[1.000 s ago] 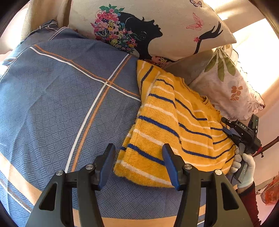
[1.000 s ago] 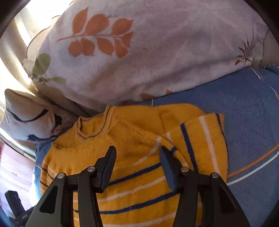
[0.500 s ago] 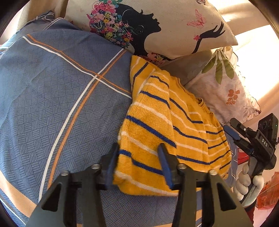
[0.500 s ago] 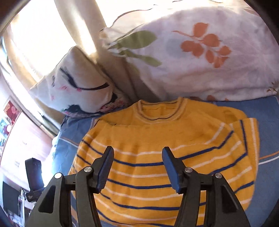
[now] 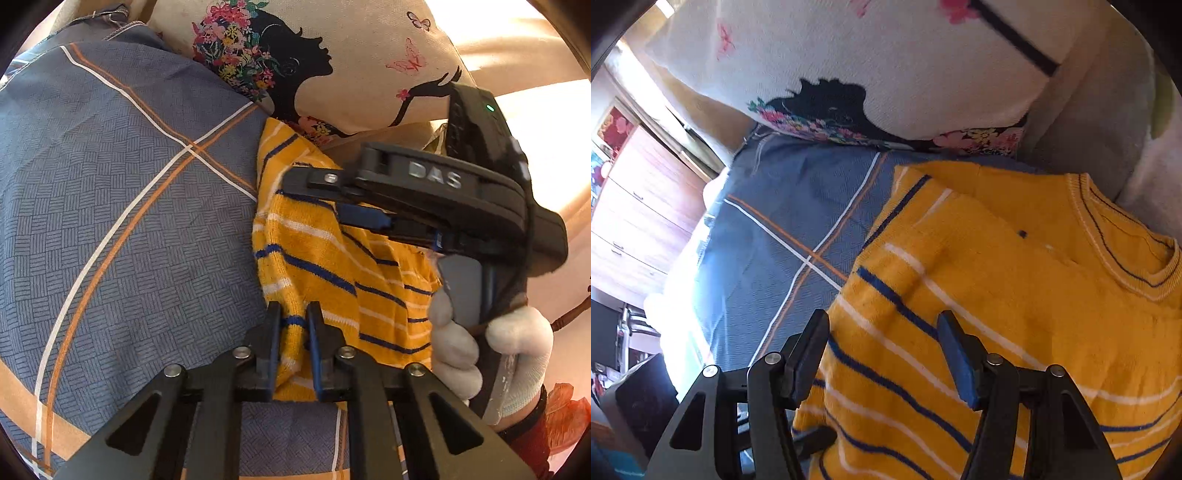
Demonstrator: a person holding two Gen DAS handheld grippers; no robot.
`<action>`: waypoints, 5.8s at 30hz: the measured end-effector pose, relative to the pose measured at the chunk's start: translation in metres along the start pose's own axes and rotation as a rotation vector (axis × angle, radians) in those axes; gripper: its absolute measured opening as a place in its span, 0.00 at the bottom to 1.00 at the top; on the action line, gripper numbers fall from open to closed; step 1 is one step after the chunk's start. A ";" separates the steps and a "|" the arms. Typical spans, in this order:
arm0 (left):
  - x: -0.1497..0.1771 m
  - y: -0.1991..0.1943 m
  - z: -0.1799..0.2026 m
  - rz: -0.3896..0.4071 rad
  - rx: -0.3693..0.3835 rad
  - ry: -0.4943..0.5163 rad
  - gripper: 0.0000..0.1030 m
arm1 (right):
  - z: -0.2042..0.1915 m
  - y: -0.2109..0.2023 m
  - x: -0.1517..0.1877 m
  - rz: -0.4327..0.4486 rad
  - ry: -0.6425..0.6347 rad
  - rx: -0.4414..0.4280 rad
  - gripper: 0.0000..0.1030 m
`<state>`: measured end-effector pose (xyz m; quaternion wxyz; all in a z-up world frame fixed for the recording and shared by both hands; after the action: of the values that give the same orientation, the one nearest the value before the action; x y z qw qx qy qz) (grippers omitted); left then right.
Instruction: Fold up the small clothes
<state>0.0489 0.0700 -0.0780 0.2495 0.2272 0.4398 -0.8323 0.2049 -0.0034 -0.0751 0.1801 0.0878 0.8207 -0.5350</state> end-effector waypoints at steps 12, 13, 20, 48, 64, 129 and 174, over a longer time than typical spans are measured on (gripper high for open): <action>0.011 -0.027 0.011 0.042 0.011 0.003 0.13 | -0.042 0.040 0.019 0.113 -0.320 0.425 0.54; 0.013 -0.034 0.011 0.049 0.004 0.007 0.13 | -0.039 0.034 0.019 0.132 -0.313 0.412 0.40; 0.009 -0.071 0.024 0.092 -0.005 0.035 0.14 | 0.009 -0.050 0.011 0.255 -0.098 0.147 0.20; 0.018 0.025 0.130 -0.137 0.040 0.246 0.29 | 0.282 -0.238 0.101 0.609 0.415 -0.031 0.50; -0.014 0.066 0.138 -0.193 0.020 0.298 0.52 | 0.310 -0.181 0.138 0.382 0.436 0.016 0.55; 0.025 0.037 0.103 -0.230 -0.030 0.334 0.55 | 0.192 -0.217 0.101 0.572 0.350 -0.159 0.53; 0.031 -0.112 0.118 0.338 -0.580 0.565 0.92 | 0.146 -0.279 0.183 0.995 0.262 0.276 1.00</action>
<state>-0.0625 0.0181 0.0333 0.3057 0.4353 0.6628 -0.5270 -0.0278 -0.2603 0.0365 0.2949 0.5553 0.6176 -0.4724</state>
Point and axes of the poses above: each gripper's, at about its wrist camera, not at the fingertips, and y roughly the way its jaws point, z to its right, x to its underside, the point moved 4 cm from there along y, roughly the way its jaws point, and after that the axes turned 15 degrees about y, right-handed, at the moved point
